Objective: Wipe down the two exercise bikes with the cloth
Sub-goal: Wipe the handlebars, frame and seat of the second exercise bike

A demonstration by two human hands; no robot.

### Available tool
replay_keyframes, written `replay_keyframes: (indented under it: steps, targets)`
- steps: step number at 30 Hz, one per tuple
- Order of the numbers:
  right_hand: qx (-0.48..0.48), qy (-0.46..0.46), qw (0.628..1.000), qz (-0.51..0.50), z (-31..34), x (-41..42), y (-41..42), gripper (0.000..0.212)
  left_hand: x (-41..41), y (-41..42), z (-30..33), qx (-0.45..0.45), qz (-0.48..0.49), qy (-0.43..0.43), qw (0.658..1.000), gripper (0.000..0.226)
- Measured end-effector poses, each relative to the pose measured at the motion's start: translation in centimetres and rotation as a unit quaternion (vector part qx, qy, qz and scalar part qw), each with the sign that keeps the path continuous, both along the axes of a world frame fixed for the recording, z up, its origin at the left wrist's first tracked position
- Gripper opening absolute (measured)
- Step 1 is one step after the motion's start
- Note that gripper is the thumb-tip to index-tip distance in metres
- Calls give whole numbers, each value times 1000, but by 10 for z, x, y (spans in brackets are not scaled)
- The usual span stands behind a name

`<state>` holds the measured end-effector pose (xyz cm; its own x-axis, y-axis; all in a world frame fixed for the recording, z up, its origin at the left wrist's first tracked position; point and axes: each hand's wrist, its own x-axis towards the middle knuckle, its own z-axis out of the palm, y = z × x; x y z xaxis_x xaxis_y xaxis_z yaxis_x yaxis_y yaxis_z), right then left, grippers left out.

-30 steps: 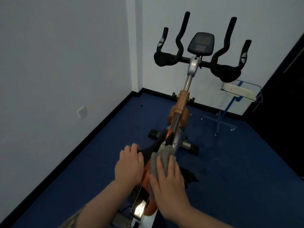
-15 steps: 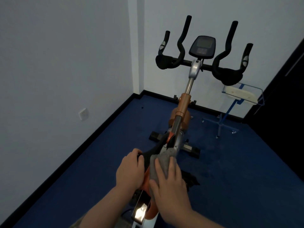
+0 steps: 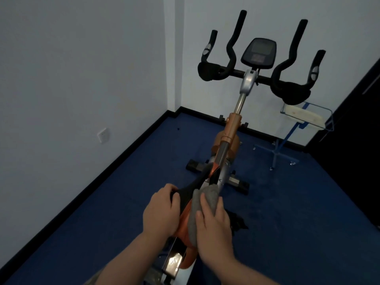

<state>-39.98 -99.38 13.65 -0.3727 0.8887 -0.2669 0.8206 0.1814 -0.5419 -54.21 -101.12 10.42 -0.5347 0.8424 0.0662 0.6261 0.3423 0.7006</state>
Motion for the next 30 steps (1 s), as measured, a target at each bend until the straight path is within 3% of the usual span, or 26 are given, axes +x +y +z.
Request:
replay_keyframes:
  steps: [6,12,17,24,27,30]
  targets:
    - [-7,-22,1000,-10,9,-16,40,63,0,-2,-2,3,5,-7,1000,16]
    - [75,-97,985,122,-9,14,-12,69,-1,0,-2,11,7,-11,1000,16]
    - [-55,-2,998,42,9,-4,41,59,-1,-2,-1,8,3,-12,1000,16]
    - [59,-4,996,62,-5,13,-14,60,0,-3,-1,12,6,-16,1000,15]
    - [51,-15,997,51,-7,13,-7,64,0,-3,0,11,2,-15,1000,15]
    - [13,49,999,-2,-2,-1,29,69,0,-2,0,12,5,-16,1000,16]
